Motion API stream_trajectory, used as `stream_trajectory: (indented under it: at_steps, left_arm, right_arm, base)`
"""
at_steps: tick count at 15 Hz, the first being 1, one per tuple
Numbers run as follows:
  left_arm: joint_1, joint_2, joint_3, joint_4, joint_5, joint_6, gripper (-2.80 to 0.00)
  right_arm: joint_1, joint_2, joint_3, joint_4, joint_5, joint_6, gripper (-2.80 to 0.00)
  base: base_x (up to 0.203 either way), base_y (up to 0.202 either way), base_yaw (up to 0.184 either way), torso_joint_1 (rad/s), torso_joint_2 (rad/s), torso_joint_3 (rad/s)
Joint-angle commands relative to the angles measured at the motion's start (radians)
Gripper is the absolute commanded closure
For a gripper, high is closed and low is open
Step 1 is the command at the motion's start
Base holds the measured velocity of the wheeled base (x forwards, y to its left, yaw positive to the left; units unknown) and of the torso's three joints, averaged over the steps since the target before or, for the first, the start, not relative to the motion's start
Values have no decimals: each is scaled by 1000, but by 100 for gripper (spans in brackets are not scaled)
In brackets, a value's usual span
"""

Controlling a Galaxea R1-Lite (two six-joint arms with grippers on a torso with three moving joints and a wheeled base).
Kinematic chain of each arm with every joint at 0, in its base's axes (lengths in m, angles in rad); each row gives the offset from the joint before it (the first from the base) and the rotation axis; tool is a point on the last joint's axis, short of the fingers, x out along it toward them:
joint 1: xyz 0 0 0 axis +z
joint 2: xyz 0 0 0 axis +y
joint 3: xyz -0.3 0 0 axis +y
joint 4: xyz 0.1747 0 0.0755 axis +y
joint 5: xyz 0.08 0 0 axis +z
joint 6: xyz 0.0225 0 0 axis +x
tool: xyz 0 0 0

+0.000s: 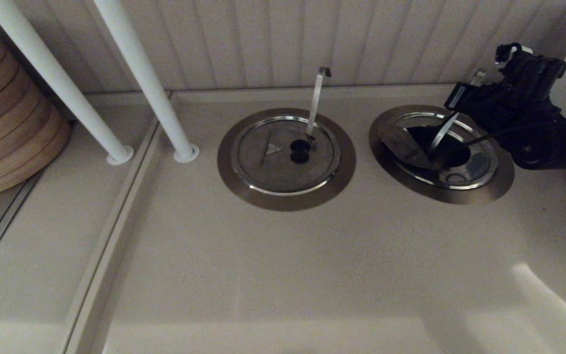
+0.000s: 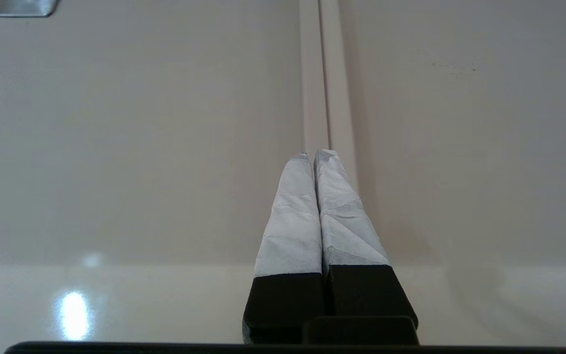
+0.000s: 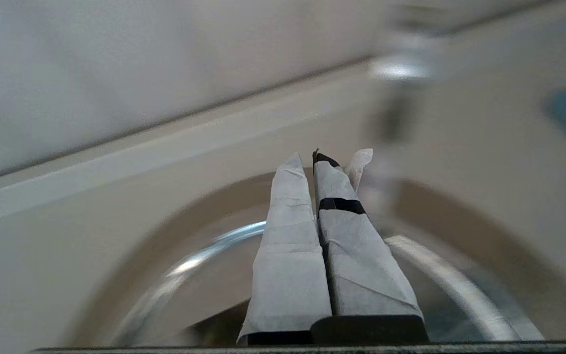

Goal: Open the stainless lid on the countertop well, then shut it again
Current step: Stir with a spoon

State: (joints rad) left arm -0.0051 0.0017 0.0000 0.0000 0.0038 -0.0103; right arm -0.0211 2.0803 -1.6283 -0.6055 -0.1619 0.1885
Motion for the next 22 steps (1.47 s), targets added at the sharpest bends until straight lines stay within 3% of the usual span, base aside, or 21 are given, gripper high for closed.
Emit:
stream_trajectory:
  at_steps: [1, 8, 9, 22]
  left_arm:
    - [1, 0, 0, 0, 1, 0, 0]
    - [1, 0, 0, 0, 1, 0, 0]
    - [1, 0, 0, 0, 1, 0, 0]
    - [1, 0, 0, 0, 1, 0, 0]
  right_arm:
    - [-10, 62, -27, -4, -2, 0, 0]
    - [-14, 51, -36, 4, -7, -5, 0]
    - [-11, 42, -28, 4, -7, -7, -280]
    - [-1, 6, -25, 80, -50, -43, -280]
  base:
    - [0, 0, 0, 0, 0, 0]
    - [0, 0, 0, 0, 0, 0]
    - [0, 0, 0, 0, 0, 0]
    - [0, 0, 0, 0, 0, 0]
